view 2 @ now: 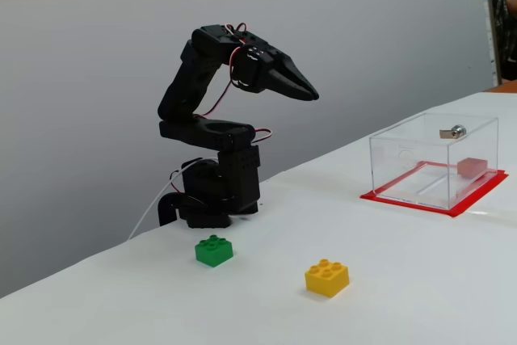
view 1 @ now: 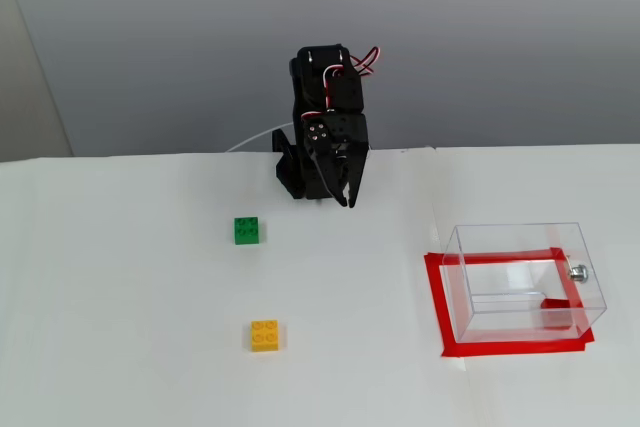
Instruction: Pick the red lego brick and place it into the transparent box
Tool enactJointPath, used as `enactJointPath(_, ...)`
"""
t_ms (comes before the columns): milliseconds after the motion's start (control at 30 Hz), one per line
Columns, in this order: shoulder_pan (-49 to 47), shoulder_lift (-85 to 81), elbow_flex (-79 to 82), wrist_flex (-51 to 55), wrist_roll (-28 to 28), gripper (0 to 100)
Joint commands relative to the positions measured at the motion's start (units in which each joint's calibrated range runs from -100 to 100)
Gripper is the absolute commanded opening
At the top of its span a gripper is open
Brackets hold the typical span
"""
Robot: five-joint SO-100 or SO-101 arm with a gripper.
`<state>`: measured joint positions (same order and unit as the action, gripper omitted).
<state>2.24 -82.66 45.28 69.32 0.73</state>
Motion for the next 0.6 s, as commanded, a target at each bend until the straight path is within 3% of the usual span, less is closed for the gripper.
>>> enactJointPath(0, 1.05, -4.18, 3.09, -0.57, 0.21, 1)
enactJointPath(267, 5.63, -13.43, 14.31, -1.44, 0.15, 1)
enactJointPath(567, 6.3, -17.0, 30.04, -12.14, 0.15, 1)
